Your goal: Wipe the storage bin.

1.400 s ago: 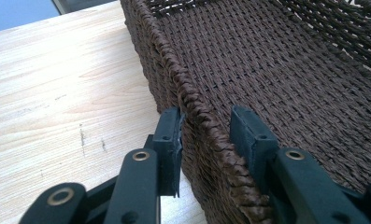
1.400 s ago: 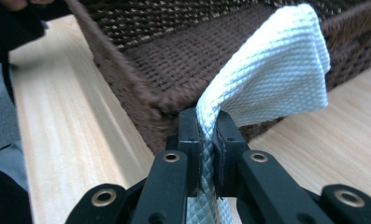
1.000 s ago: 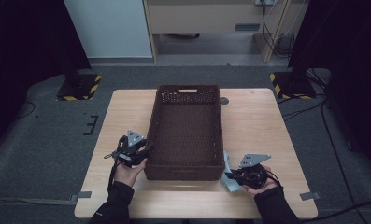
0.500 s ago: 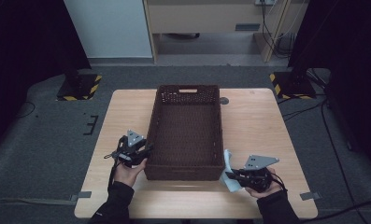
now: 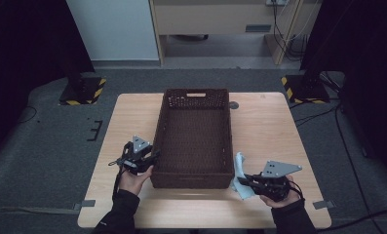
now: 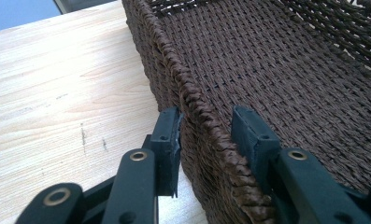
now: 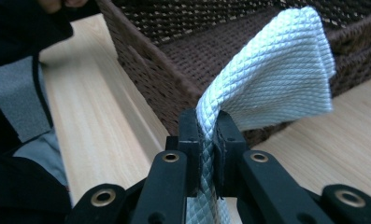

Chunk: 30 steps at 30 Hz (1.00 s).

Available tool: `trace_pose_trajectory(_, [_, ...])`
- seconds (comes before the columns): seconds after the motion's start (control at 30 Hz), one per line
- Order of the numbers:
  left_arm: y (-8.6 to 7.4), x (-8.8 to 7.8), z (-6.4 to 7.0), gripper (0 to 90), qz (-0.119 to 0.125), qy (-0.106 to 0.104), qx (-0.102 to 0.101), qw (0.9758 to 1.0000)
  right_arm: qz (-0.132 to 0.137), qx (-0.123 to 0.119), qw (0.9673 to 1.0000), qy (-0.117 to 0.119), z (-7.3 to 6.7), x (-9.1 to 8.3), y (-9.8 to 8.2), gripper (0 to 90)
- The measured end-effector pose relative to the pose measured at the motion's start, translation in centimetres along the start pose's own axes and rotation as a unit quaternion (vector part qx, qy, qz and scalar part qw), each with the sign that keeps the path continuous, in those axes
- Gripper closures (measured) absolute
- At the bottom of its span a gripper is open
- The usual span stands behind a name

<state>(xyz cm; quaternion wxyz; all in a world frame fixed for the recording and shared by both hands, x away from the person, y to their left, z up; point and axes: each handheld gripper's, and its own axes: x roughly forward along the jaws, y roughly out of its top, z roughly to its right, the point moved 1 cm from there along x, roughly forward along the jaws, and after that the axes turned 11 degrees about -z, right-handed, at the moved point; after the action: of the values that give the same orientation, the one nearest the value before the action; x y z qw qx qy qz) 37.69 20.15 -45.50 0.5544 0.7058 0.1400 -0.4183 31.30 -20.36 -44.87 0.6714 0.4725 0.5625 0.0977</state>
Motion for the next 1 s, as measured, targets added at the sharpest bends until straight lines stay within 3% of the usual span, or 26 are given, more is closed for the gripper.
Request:
trace_pose_trajectory(0.07, [0.0,0.0,0.0,61.8,0.000,0.000,0.000,1.0000,-0.010,-0.001,0.9999,0.006,-0.2,0.4,-0.3,84.1])
trace_pose_trajectory(0.23, [0.0,0.0,0.0,61.6,-0.001,-0.001,0.001,1.0000,-0.076,0.007,0.9971,0.007,0.0,3.0,-1.7,84.0])
trace_pose_trajectory(0.37, [0.0,0.0,0.0,61.5,-0.001,-0.001,0.001,1.0000,-0.102,0.013,0.9947,0.007,0.2,4.2,-2.1,84.0])
trace_pose_trajectory(0.57, [0.0,0.0,0.0,61.4,0.000,0.000,0.001,1.0000,-0.093,0.026,0.9953,-0.009,0.9,3.6,-2.2,84.0])
trace_pose_trajectory(0.7, [0.0,0.0,0.0,61.3,0.000,0.000,0.001,1.0000,-0.068,0.069,0.9941,-0.050,2.5,1.7,-2.7,84.0])
trace_pose_trajectory(0.83, [0.0,0.0,0.0,61.3,0.000,0.000,0.001,1.0000,-0.054,0.121,0.9861,-0.100,4.5,-0.2,-4.0,84.0])
trace_pose_trajectory(0.9, [0.0,0.0,0.0,61.2,0.000,0.000,0.001,1.0000,-0.058,0.149,0.9786,-0.130,5.4,-0.7,-4.8,84.0])
trace_pose_trajectory(1.0, [0.0,0.0,0.0,61.2,0.000,0.000,0.001,1.0000,-0.071,0.170,0.9706,-0.155,6.4,-1.1,-5.5,83.9])
